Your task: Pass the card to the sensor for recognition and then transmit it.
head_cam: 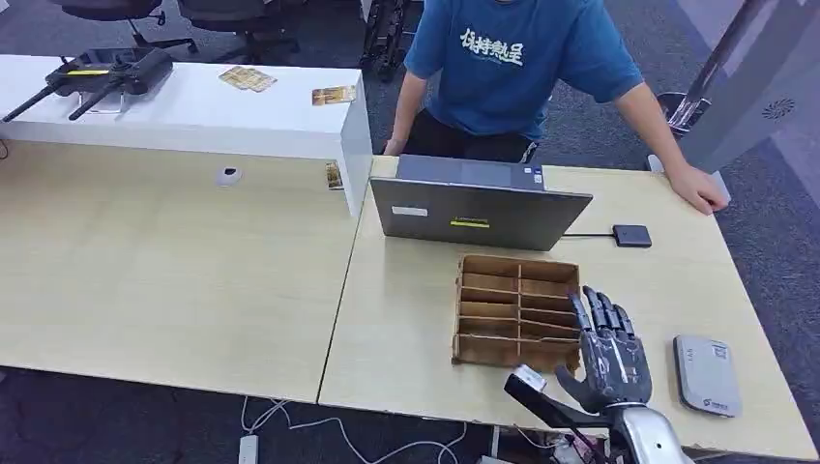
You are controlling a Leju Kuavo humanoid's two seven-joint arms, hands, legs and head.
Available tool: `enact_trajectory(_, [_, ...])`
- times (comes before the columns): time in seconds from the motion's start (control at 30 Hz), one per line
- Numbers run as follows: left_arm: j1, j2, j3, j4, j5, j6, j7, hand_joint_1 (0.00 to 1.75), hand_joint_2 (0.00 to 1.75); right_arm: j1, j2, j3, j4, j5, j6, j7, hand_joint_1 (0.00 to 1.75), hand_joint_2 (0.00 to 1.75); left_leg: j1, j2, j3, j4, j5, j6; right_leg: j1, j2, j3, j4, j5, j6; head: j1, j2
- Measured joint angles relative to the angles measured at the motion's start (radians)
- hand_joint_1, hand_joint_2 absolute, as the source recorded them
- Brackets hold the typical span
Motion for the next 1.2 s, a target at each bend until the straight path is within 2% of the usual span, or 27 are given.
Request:
enact_trajectory(0.57, [0.000,-0.004,0.000,0.000,0.000,0.010,0.000,0.00,0.00,0.064,-0.001,-0.015,-0.033,-0.017,-0.002,0.006,0.00,1.75,0.000,0.000,0.000,0.000,0.000,0.000,0.000,0.000,0.000,0.000,0.000,0.000,0.000,0.000])
enact_trajectory(1.2, [0.000,-0.007,0.000,0.000,-0.003,0.010,0.000,0.00,0.00,0.069,0.033,-0.008,-0.018,-0.040,-0.013,-0.002,0.00,1.75,0.000,0.000,0.000,0.000,0.000,0.000,0.000,0.000,0.000,0.000,0.000,0.000,0.000,0.000])
